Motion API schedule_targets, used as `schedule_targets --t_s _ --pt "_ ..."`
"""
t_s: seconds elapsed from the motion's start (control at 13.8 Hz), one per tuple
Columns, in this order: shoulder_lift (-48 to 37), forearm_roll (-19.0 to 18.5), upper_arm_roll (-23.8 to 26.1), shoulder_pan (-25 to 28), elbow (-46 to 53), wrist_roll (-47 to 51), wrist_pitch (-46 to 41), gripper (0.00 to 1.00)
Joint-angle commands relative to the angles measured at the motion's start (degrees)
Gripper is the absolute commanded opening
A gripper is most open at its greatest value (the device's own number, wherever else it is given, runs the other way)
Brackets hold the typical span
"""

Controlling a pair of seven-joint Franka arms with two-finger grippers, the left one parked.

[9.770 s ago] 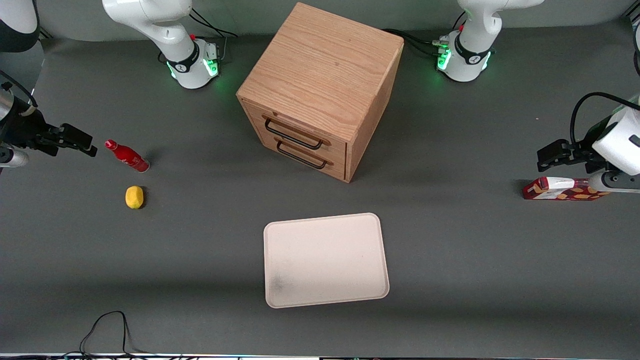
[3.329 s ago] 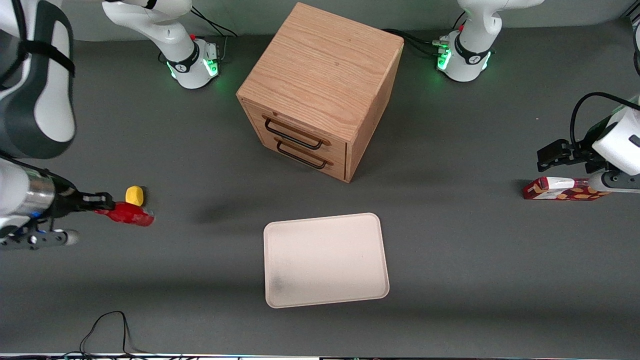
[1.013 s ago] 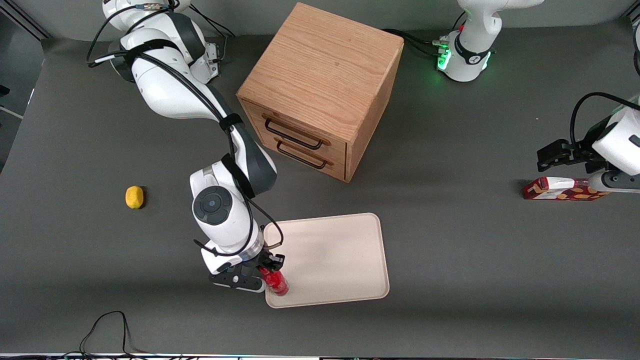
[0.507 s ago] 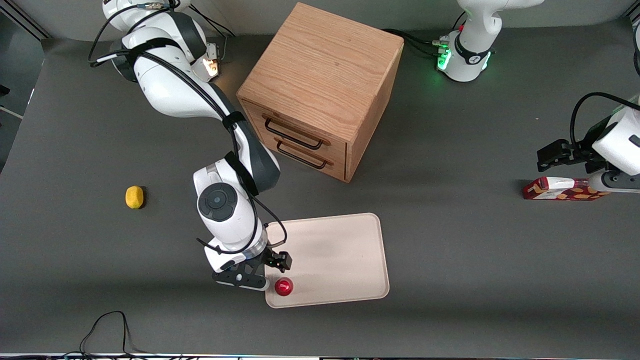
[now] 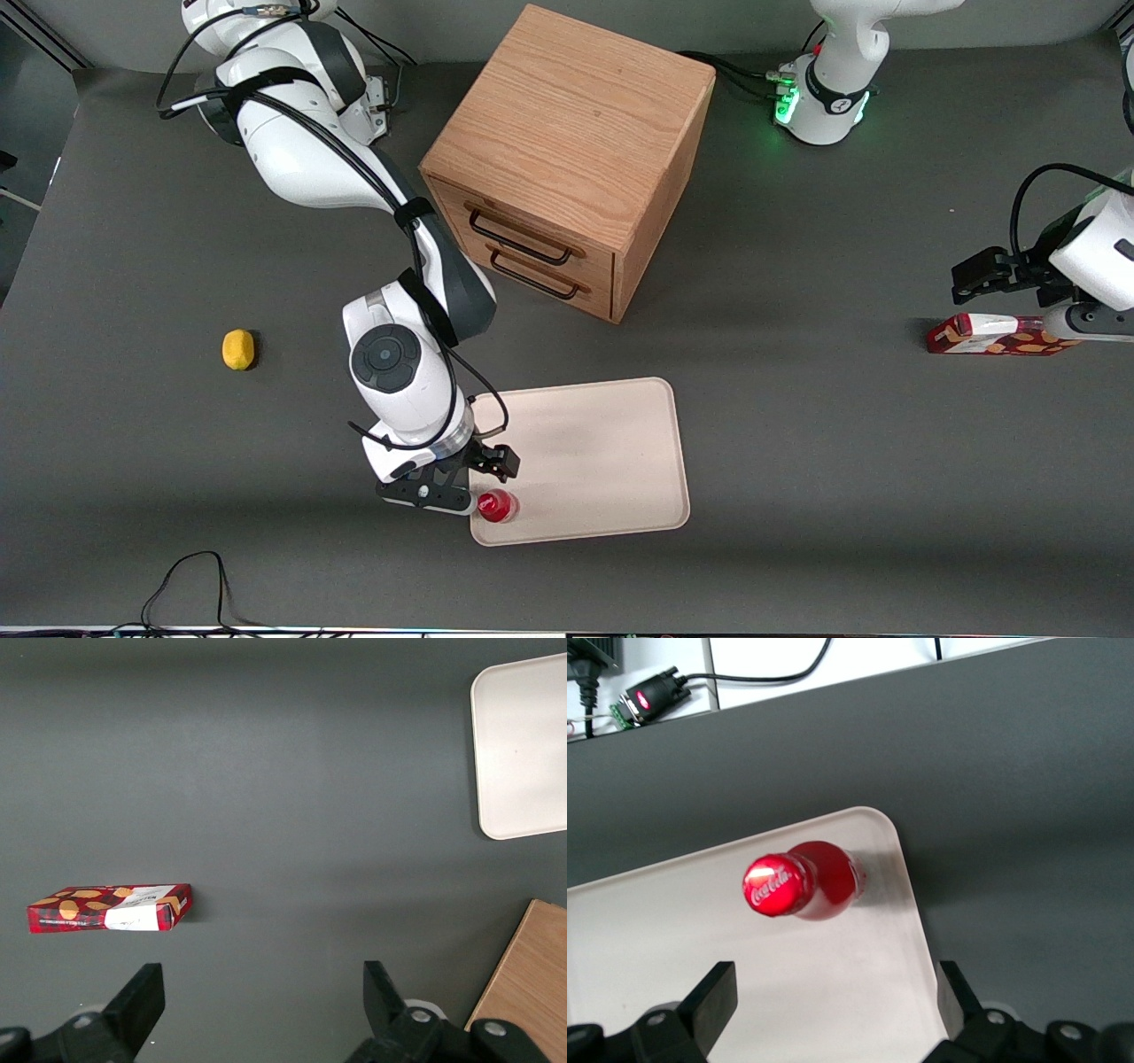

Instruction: Place coke bottle on tray

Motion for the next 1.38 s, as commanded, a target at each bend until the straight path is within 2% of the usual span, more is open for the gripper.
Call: schedule_targets --t_s 0.0,0.14,0.29,0.36,0.51,0.58,0.72,0.94,1.09,1.3 --pt "-0.6 -1.3 -0.4 0.4 1.7 2.0 -5.2 1.0" --pt "-3.0 -1.0 -0.3 0.2 1.6 1.4 -8.4 1.0" --pt "-7.4 -0.5 -0.4 -0.4 -3.3 1.0 -13.2 1.0" --pt "-11.2 -0.1 -0.4 -1.3 -8.5 -0.9 -13.5 1.0" --pt "-21.9 5.2 -0.5 -5.1 -21.2 -9.9 -13.6 1.0" --pt "-26.9 6.7 -0.7 -7.0 -26.8 -13.4 -13.6 1.0" --pt "-38.1 6.8 -2.9 -9.1 -39.2 -18.0 -12.9 1.0" --pt "-52.4 7.0 -9.5 -9.1 -54.2 -29.8 -12.1 1.0" --pt "-57.1 6.4 -10.5 -11.7 -57.7 -32.2 -12.6 1.0" --pt "-58.0 6.1 -9.2 -17.1 -54.3 -36.3 -18.2 1.0"
